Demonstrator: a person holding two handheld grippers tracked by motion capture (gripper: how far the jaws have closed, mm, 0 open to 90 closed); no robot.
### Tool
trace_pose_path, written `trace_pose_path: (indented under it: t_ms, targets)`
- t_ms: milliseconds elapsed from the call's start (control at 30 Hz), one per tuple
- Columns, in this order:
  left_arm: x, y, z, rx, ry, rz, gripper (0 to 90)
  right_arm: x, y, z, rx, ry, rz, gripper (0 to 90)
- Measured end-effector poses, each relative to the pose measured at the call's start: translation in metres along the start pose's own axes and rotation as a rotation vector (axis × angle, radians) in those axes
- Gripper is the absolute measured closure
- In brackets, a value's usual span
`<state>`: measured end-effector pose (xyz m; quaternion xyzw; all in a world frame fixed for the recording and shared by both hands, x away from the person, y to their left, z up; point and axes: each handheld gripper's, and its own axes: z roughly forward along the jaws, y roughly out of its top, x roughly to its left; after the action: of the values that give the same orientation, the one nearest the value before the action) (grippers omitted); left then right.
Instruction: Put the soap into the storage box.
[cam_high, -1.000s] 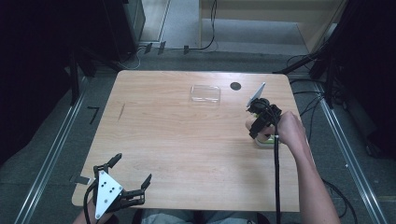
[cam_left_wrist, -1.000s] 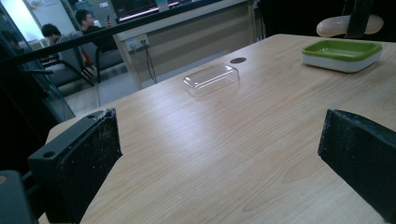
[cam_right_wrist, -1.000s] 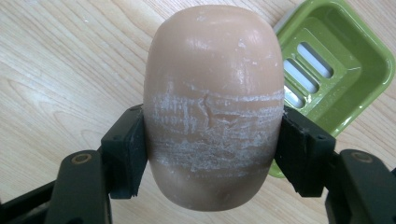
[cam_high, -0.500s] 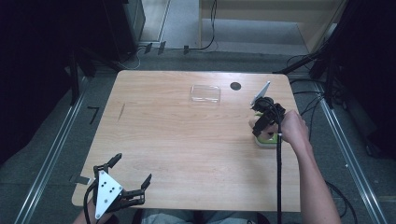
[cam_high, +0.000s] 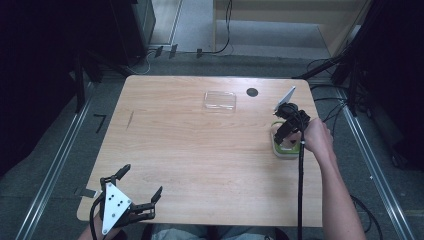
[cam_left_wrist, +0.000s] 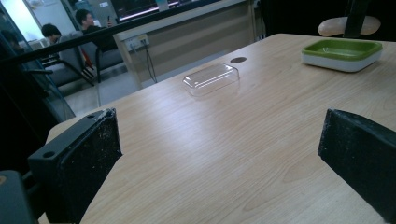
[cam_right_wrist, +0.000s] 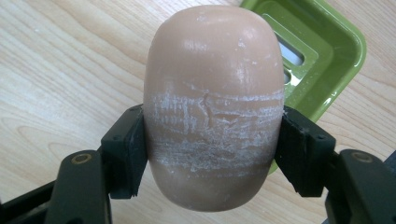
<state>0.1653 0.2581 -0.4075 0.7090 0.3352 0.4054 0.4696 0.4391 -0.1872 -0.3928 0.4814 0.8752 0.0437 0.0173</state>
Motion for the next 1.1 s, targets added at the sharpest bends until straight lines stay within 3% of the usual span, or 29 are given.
trace_pose_path:
  t_ms: [1100]
  targets:
    - [0.0, 0.0, 0.0, -0.002, -0.003, 0.0, 0.0, -0.018, 0.0, 0.016, -0.007, -0.009, 0.124, 33.6]
